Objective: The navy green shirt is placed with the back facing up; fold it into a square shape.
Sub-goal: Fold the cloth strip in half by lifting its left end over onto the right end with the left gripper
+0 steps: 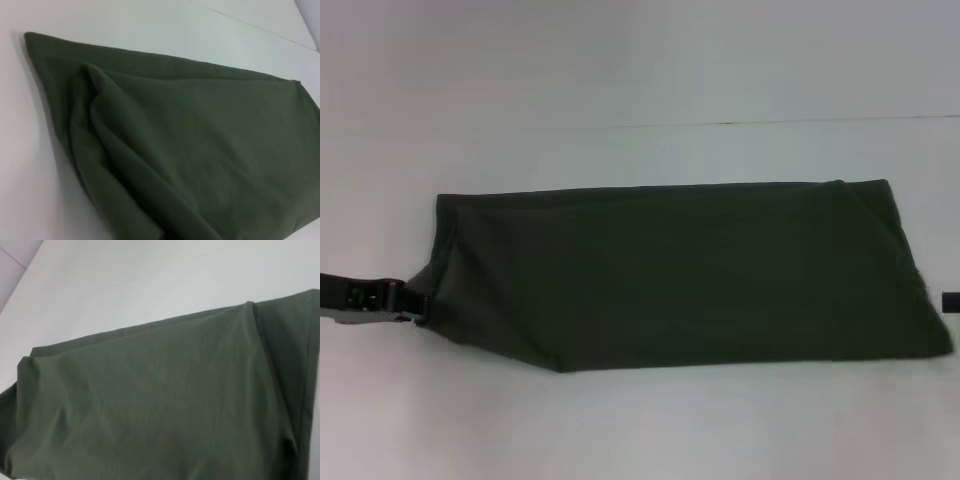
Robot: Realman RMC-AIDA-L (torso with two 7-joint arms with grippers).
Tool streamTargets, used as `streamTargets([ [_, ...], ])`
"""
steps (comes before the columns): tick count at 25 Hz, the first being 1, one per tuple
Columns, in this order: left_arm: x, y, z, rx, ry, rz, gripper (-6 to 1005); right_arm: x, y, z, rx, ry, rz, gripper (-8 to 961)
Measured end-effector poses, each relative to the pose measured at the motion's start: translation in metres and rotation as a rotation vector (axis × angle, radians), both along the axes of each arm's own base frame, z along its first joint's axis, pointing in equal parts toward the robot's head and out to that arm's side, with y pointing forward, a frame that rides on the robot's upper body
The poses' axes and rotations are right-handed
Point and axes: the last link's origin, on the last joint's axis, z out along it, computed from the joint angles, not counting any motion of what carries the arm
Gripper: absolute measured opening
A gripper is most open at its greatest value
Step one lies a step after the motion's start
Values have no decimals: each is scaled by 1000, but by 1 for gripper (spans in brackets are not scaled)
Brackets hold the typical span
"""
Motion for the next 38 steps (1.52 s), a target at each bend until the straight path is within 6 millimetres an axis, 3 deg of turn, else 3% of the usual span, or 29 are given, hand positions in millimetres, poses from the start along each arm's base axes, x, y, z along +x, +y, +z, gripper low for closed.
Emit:
streamTargets([
  [6, 3, 1, 2, 4, -17, -2, 169, -5, 8, 5, -6, 19, 9, 95],
  [12, 14, 14, 21, 71, -68, -24, 288, -17, 26, 22, 58, 28, 45, 305],
  [16, 21, 25, 30, 114, -67, -31, 368, -26, 41, 32, 128, 33, 79, 506],
  [19, 23, 31, 34, 139, -60, -24, 600, -32, 52, 36, 186, 36, 111, 635],
  [23, 28, 40, 36, 192, -91, -11, 736, -42, 59, 34, 253, 70, 196, 794],
  [30, 30, 52, 28, 189, -33, 51, 946, -46, 60, 13, 363, 82, 375, 886],
  [38, 13, 35, 27, 100, 25, 221, 940, -41, 64, 14, 422, -70, 520, 899],
])
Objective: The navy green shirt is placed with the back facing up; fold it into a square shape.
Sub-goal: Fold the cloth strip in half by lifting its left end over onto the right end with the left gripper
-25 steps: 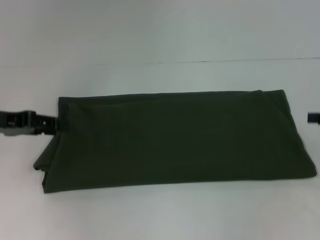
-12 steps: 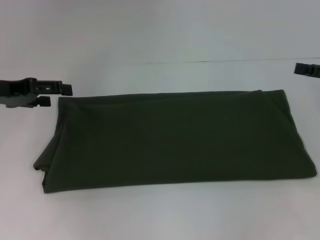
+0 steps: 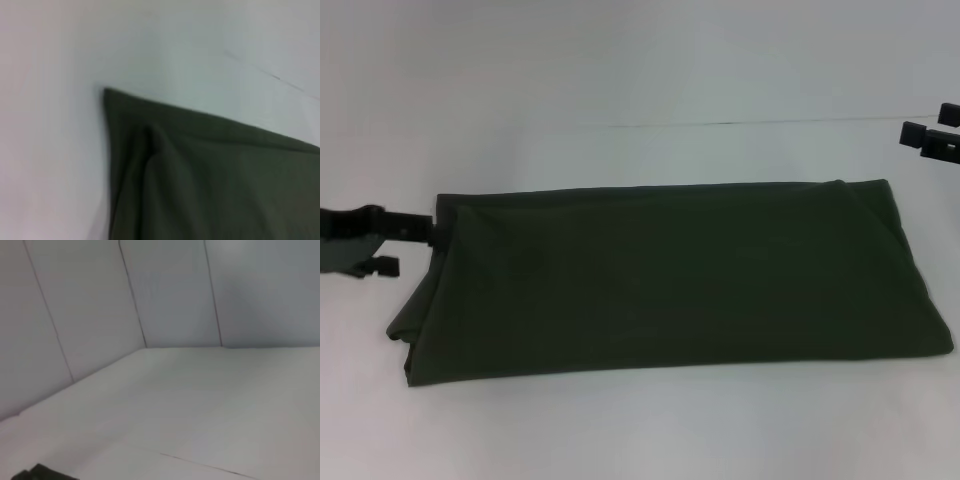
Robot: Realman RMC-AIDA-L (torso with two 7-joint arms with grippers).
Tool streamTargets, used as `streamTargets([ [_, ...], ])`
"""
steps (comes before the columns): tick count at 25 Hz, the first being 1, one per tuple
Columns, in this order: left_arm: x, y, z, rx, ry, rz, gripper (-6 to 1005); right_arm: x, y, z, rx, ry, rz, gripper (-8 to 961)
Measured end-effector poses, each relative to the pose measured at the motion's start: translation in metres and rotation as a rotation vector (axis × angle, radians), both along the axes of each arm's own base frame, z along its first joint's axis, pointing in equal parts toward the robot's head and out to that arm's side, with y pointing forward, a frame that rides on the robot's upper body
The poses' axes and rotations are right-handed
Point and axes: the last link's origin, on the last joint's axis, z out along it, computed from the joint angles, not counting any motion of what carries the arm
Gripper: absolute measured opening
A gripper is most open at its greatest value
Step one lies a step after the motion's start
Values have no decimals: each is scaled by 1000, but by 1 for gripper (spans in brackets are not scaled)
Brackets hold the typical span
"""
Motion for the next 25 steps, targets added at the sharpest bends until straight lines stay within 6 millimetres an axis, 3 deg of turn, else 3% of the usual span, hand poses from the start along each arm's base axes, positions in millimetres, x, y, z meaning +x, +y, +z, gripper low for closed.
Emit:
streamTargets([
  [11, -20, -17, 4, -10, 10, 153, 940, 1, -2, 28, 35, -109, 96, 899],
  [25, -43, -28, -26, -2, -25, 236, 940, -7, -6, 32, -16, -138, 169, 900],
])
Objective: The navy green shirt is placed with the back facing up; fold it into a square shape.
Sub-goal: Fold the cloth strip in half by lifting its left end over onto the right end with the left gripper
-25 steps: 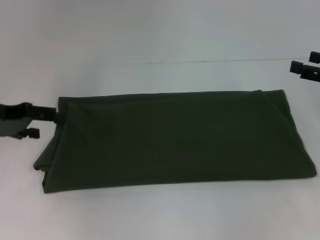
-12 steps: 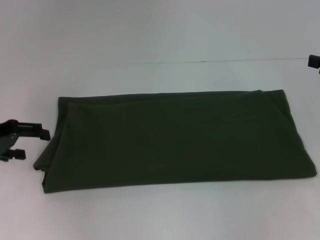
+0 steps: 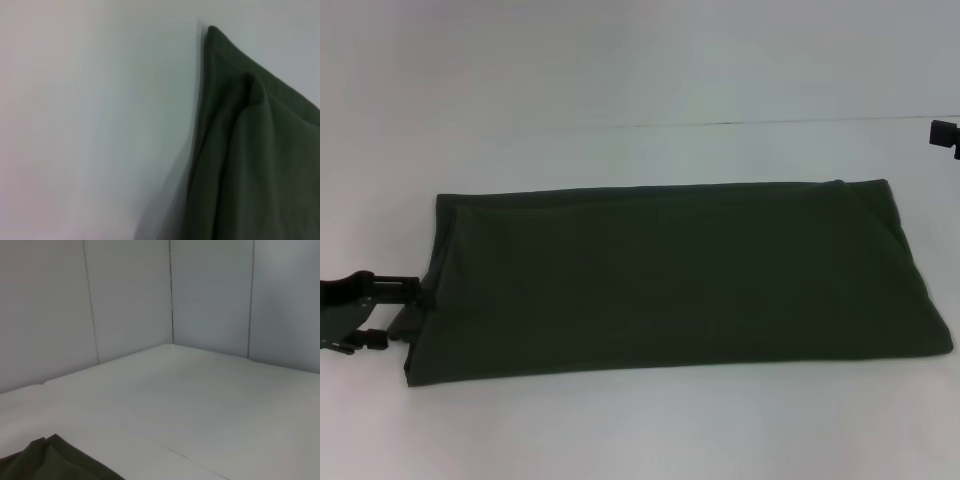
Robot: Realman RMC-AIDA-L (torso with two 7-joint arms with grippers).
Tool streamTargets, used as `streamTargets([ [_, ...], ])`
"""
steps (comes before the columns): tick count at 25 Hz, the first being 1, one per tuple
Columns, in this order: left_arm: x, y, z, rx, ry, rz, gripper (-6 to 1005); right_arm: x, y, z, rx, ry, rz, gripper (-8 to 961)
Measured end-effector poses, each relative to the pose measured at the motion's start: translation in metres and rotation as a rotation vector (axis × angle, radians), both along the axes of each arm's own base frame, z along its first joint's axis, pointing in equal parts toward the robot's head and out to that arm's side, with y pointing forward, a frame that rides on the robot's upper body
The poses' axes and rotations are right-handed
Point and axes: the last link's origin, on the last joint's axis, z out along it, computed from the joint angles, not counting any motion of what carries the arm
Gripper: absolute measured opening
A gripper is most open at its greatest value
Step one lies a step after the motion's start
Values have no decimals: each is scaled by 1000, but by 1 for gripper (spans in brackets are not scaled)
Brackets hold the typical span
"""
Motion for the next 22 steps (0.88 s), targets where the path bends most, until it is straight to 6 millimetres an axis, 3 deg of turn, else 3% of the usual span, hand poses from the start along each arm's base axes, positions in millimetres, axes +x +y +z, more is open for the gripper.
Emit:
streamTargets([
  [22, 2, -7, -17, -67, -21, 6, 941, -9, 8, -3, -12, -18, 26, 899],
])
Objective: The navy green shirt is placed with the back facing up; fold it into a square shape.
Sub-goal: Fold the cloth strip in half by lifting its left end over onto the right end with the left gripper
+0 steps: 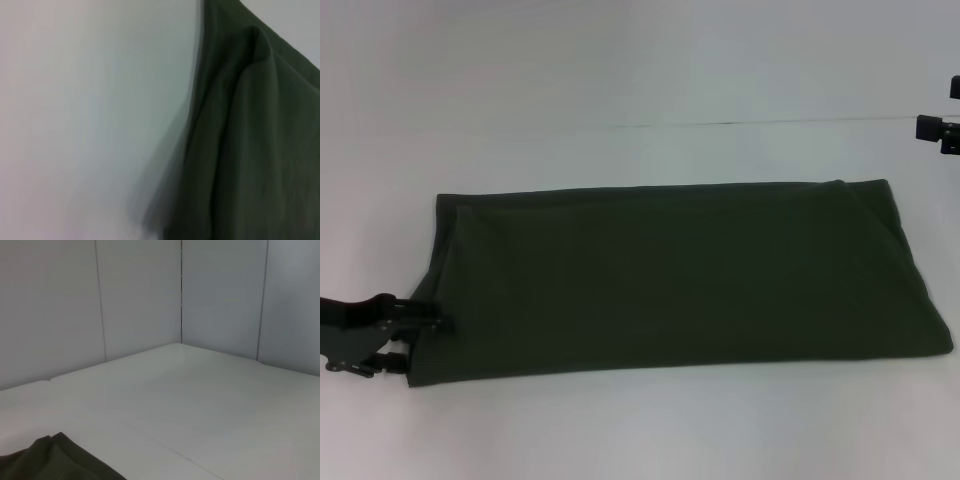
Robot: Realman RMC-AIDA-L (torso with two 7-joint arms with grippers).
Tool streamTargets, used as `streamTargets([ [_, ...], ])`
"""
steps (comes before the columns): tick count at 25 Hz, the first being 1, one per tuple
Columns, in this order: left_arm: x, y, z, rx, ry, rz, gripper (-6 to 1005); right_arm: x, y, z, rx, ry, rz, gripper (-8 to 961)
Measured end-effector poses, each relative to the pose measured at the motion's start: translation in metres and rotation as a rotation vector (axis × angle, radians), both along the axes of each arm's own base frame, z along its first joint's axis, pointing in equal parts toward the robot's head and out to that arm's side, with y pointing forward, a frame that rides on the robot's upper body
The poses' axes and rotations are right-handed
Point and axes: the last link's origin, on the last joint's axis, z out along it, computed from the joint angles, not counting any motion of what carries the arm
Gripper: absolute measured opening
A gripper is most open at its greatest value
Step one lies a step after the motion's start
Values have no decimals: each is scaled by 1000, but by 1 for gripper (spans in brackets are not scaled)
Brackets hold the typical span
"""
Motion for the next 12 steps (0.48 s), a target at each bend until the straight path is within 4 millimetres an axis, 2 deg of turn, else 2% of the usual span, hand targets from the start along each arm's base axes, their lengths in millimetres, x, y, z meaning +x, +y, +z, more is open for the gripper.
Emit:
streamTargets([
  [12, 3, -2, -8, -27, -22, 3, 941, -1, 0, -2, -2, 4, 0, 899],
])
